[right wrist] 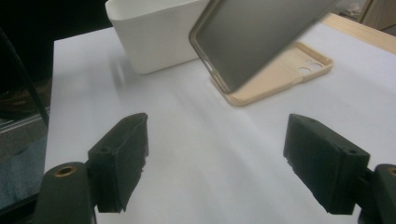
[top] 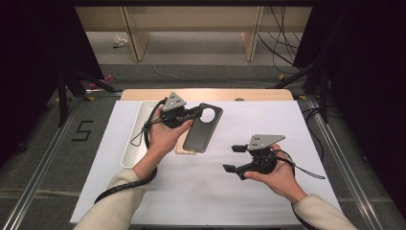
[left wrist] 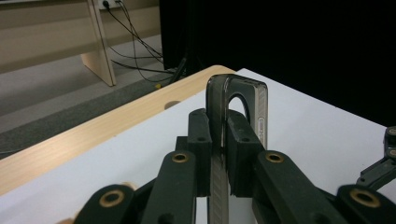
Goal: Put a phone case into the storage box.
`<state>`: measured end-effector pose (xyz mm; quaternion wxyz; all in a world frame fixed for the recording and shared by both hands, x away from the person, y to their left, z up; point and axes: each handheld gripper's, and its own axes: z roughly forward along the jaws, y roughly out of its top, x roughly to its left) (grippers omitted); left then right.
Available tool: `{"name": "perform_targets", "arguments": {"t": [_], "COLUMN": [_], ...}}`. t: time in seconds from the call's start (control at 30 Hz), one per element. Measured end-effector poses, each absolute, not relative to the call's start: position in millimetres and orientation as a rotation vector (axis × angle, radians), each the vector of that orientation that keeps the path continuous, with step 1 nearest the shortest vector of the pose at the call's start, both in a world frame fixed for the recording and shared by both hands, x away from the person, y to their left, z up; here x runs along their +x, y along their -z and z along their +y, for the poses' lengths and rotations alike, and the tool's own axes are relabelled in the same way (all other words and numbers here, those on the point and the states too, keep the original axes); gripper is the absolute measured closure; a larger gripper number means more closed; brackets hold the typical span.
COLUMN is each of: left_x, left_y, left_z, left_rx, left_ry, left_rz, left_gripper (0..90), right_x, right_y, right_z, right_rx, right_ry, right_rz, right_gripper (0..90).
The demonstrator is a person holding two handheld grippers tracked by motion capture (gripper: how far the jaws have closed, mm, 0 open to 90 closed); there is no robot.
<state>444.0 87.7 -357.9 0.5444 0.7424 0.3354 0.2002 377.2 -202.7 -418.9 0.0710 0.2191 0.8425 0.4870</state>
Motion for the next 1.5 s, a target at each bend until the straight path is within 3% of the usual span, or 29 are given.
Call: {"name": "perform_targets", "arguments": {"t": [0.63, 1.5], "left_x": [457, 471], "left_y": [328, 318], "left_z": [148, 187], "left_rx": [1.665, 1.637], "left_ry": [-0.566, -0.637], "left_rz": [0.812, 0.828], "left_gripper": [81.3, 81.2], "right_x": [376, 373], "right_y": [421, 418], "right_z": [-211, -231], "right_rx": [0.715, 0.758], "right_ry": [-1.48, -1.497], "right_rz": [2.523, 2.436], "right_gripper": [21.7, 19.7]}}
